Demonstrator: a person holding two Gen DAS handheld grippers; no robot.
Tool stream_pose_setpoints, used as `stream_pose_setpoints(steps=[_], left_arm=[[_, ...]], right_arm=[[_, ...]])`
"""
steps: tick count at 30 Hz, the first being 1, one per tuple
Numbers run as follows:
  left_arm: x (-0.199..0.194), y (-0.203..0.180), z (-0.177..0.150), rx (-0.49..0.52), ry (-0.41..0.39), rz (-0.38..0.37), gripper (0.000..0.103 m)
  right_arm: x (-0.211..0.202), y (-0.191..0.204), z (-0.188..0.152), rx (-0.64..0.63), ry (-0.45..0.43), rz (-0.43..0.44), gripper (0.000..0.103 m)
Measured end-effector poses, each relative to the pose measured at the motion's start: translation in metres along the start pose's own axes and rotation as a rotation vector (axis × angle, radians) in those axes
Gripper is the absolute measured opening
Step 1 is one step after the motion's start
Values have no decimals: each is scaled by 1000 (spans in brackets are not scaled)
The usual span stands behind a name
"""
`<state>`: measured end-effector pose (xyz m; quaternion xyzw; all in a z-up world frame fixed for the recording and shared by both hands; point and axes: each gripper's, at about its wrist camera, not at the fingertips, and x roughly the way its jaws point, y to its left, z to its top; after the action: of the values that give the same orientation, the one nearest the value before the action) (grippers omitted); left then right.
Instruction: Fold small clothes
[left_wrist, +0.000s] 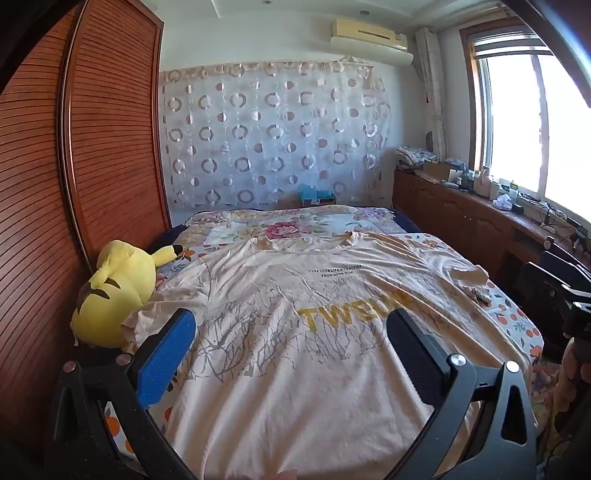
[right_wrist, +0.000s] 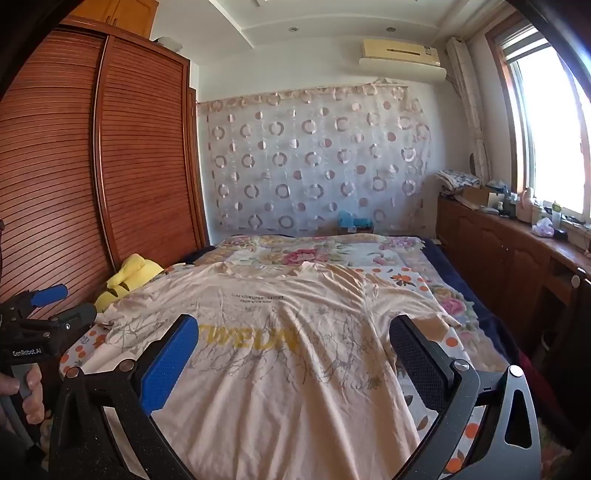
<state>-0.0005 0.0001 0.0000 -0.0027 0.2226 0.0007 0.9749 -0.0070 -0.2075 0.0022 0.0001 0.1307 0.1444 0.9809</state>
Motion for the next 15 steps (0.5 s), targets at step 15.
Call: stream_pose_setpoints(steps=[15], left_arm=[[-1, -2, 0, 14, -9, 11, 103]], right_arm=[[-2, -3, -3, 6, -11, -6, 103]])
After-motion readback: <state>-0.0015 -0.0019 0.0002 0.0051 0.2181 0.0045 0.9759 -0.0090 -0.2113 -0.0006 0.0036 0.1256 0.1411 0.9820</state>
